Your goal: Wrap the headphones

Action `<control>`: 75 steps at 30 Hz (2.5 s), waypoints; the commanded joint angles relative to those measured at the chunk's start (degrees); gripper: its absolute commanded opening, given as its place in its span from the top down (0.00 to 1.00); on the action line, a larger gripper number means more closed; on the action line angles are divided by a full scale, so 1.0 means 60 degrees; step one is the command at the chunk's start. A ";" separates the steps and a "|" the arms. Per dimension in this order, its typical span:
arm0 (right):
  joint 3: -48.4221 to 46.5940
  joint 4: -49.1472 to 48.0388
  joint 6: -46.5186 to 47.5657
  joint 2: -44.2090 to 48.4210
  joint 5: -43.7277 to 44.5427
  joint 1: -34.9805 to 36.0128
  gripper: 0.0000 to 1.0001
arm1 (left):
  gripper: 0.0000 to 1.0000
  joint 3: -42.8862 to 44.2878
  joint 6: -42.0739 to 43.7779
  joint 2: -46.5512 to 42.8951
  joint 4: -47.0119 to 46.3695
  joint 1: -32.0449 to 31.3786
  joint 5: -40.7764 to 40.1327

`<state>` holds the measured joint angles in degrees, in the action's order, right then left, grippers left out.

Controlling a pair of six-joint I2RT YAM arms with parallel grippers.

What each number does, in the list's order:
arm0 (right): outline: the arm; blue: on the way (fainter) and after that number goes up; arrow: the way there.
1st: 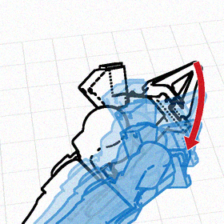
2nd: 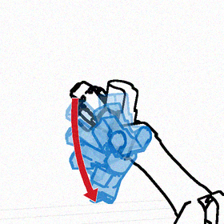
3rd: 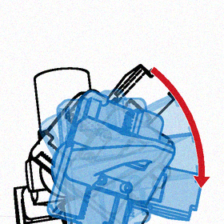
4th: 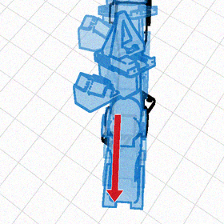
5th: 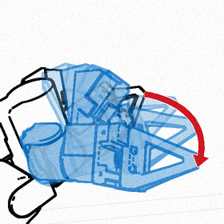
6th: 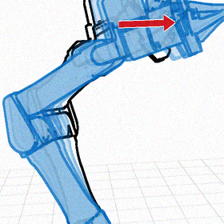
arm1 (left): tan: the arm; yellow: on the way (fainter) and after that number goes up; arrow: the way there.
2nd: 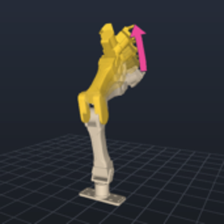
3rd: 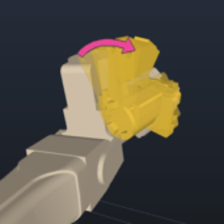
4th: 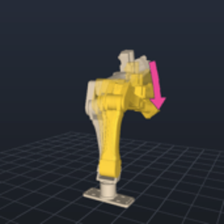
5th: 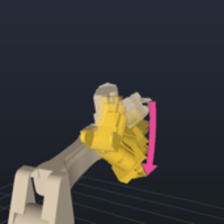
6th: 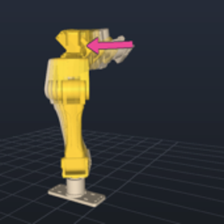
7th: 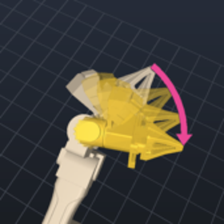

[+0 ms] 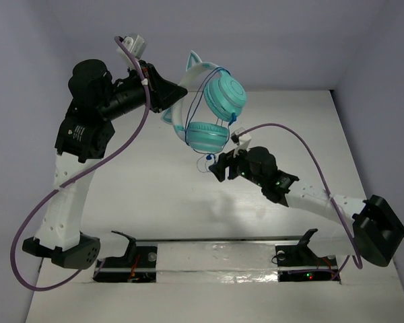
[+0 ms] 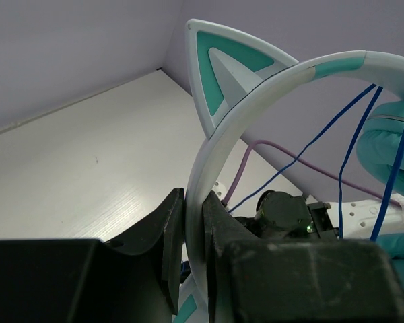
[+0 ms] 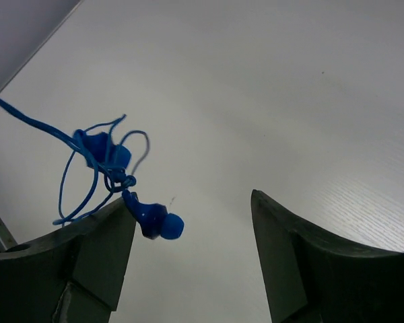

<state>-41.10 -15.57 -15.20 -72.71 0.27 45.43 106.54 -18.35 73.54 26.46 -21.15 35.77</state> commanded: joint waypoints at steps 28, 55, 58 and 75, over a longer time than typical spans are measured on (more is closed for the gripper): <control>0.0405 -0.0732 -0.1568 0.0575 -0.1042 0.0396 1.00 | 1.00 -0.0644 -0.1085 0.0356 -0.2077 0.0038 -0.2941; -0.3812 0.6400 -0.1335 -0.0228 0.4466 0.4761 1.00 | 1.00 -0.5610 -0.1380 0.1440 -0.4612 0.0038 -0.8231; -0.4545 0.6842 -0.0896 -0.0479 0.4875 0.4762 1.00 | 1.00 -0.6342 -0.1439 0.1367 -0.4848 -0.0415 -0.8479; -0.5528 0.5395 0.1039 -0.1183 0.7541 0.4762 1.00 | 1.00 -0.9480 -0.1512 -0.0537 -0.5040 -0.2130 -0.7852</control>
<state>-72.73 21.91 -11.55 -79.24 40.71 73.60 49.84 -25.17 74.91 2.42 -33.45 -13.85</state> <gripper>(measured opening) 0.251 0.102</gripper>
